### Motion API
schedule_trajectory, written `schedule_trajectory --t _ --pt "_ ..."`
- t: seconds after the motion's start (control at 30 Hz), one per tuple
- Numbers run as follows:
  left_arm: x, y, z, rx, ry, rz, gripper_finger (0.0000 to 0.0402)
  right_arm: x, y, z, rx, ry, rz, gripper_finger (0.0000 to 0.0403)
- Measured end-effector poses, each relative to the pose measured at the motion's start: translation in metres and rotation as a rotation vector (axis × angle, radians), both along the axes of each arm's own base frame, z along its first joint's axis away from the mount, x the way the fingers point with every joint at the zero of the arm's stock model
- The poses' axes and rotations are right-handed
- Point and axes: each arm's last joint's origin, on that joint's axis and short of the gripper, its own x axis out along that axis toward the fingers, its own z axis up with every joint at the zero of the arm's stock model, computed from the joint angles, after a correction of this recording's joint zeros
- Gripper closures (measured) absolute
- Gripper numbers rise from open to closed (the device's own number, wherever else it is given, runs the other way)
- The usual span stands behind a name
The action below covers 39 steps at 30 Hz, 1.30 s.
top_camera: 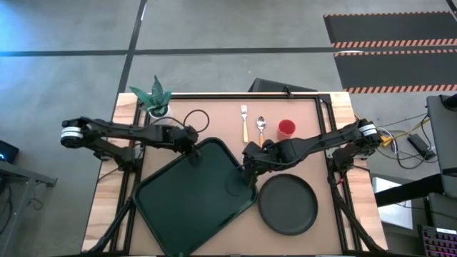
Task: Pick and place plate/cup/fork/spoon on tray
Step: Adjust the black serving tray, then put the black plate on the center of the black serving tray
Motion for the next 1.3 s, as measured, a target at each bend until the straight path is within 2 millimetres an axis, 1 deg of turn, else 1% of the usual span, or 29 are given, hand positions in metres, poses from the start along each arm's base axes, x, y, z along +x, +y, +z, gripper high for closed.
schedule_trajectory --t 0.1,0.2,0.3,0.43,0.5,0.57,0.63,0.73,0.8,0.87,1.03,1.3 --pt "0.004 0.001 -0.008 0.006 0.035 -0.023 0.0352 0.0 0.0 0.0 -0.004 0.003 0.007 0.0257" --pt "0.009 0.001 -0.01 0.014 0.05 -0.05 0.0328 0.0 0.0 0.0 -0.011 0.005 0.021 0.0257" --pt "0.015 0.002 -0.005 0.018 0.029 -0.052 0.0293 0.0 0.0 0.0 -0.015 0.007 0.027 0.0257" --pt "0.016 0.002 0.007 0.032 -0.01 -0.049 0.0248 -0.003 -0.001 0.001 -0.022 0.021 0.037 0.0257" --pt "0.01 0.002 0.011 0.02 0.016 -0.052 0.0232 -0.005 -0.001 0.002 -0.026 0.033 0.04 0.0257" --pt "0.002 0.0 0.012 -0.011 0.086 -0.052 0.0225 -0.007 -0.002 0.002 -0.032 0.052 0.045 0.0257" --pt "-0.011 -0.002 0.01 -0.038 0.196 -0.046 0.0223 -0.011 -0.002 0.002 -0.04 0.079 0.052 0.0257" --pt "-0.026 -0.005 0.011 -0.077 0.306 0.004 0.0222 -0.017 -0.003 0.002 -0.022 0.132 0.058 0.0257" --pt "-0.033 -0.006 0.012 -0.095 0.347 0.041 0.0222 -0.022 -0.003 0.002 0.02 0.179 0.06 0.0257" --pt "-0.036 -0.007 0.014 -0.103 0.353 0.064 0.0222 -0.026 -0.002 0.0 0.057 0.219 0.068 0.0257" --pt "-0.037 -0.007 0.018 -0.1 0.309 0.073 0.0222 -0.034 0.0 -0.016 0.103 0.31 0.088 0.0257" --pt "-0.038 -0.007 0.019 -0.094 0.301 0.074 0.0222 -0.05 -0.001 -0.06 0.184 0.456 0.129 0.0257"
